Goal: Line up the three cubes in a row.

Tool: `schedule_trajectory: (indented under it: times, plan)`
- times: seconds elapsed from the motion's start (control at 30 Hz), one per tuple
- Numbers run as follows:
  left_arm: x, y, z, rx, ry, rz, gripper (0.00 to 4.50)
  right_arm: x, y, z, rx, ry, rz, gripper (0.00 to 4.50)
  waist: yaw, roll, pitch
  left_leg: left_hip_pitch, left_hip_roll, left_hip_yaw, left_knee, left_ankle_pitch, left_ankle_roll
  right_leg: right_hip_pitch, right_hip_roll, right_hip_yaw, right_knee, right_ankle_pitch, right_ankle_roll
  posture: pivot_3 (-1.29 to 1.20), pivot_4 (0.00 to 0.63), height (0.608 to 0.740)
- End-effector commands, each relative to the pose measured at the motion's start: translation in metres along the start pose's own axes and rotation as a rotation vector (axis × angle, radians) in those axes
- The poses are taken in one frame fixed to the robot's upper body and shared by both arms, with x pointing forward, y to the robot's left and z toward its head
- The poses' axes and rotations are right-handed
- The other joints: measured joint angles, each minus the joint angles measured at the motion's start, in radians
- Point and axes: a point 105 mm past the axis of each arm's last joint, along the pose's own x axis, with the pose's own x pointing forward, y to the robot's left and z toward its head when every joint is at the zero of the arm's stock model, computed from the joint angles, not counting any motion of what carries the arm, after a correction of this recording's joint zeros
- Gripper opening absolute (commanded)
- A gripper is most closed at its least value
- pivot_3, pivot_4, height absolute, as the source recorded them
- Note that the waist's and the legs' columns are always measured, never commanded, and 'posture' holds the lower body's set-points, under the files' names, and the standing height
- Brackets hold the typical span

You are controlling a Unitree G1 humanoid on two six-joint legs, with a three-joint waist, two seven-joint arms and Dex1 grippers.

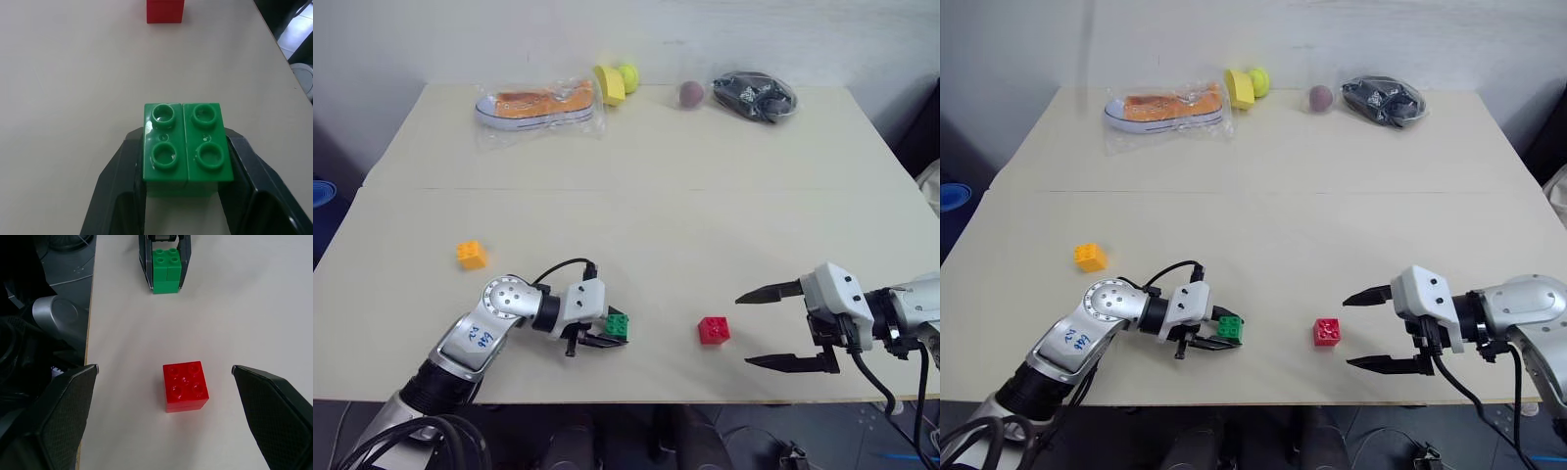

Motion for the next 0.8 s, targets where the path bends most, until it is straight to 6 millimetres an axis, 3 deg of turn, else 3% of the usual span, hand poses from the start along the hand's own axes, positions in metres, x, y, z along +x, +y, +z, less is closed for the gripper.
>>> schedule_trajectory:
  times: [0.03,0.23,0.4,0.47,0.57,0.7,0.8]
  plan:
    - [-0.003,0.001,-0.001,-0.001,0.003,0.029,2.51,-0.001,-0.001,0.009,-0.048,-0.015,-0.006,4.50,0.000,0.000,0.000,0.000,0.000,0.000,0.000,0.000,0.000,0.000,0.000,0.000,0.000,0.000,0.000,0.00,0.150,0.740]
    - [-0.029,-0.002,-0.002,-0.041,0.008,0.107,4.44,0.002,-0.006,0.010,-0.059,-0.029,0.008,4.50,-0.004,0.000,0.000,0.000,0.000,0.000,0.000,0.000,0.000,0.000,0.000,0.000,0.000,0.000,0.000,0.00,0.150,0.740]
    - [-0.089,-0.003,-0.011,-0.178,0.010,0.346,4.48,0.005,-0.018,0.022,-0.064,-0.093,0.016,4.50,-0.021,0.000,0.000,0.000,0.001,-0.001,-0.001,0.000,-0.001,0.000,0.000,0.000,0.000,0.000,0.000,0.00,0.150,0.740]
    - [-0.130,-0.002,-0.026,-0.310,-0.015,0.619,4.48,0.009,-0.025,0.035,-0.059,-0.159,0.022,4.50,-0.027,0.000,0.000,0.000,0.001,-0.001,-0.001,0.000,0.000,0.000,0.000,-0.001,0.000,0.000,0.000,0.00,0.150,0.740]
    - [-0.170,-0.008,-0.038,-0.475,-0.076,0.951,4.48,0.013,-0.032,0.045,-0.053,-0.216,0.040,4.50,-0.028,0.000,0.000,0.000,0.002,-0.002,-0.001,0.000,0.000,0.000,-0.001,-0.001,-0.001,0.000,0.000,0.00,0.150,0.740]
    - [-0.190,-0.010,-0.053,-0.627,-0.089,1.281,4.48,0.019,-0.036,0.050,-0.047,-0.239,0.065,4.50,-0.003,-0.001,0.000,0.000,0.000,-0.005,0.000,0.000,0.000,0.003,-0.002,-0.002,-0.002,0.000,0.001,0.00,0.150,0.740]
    - [-0.187,-0.008,-0.064,-0.674,-0.019,1.406,4.48,0.023,-0.037,0.051,-0.052,-0.241,0.076,4.50,0.004,-0.001,0.000,0.002,-0.001,-0.007,0.000,0.000,0.001,0.008,-0.002,-0.003,-0.005,0.002,0.003,0.00,0.150,0.740]
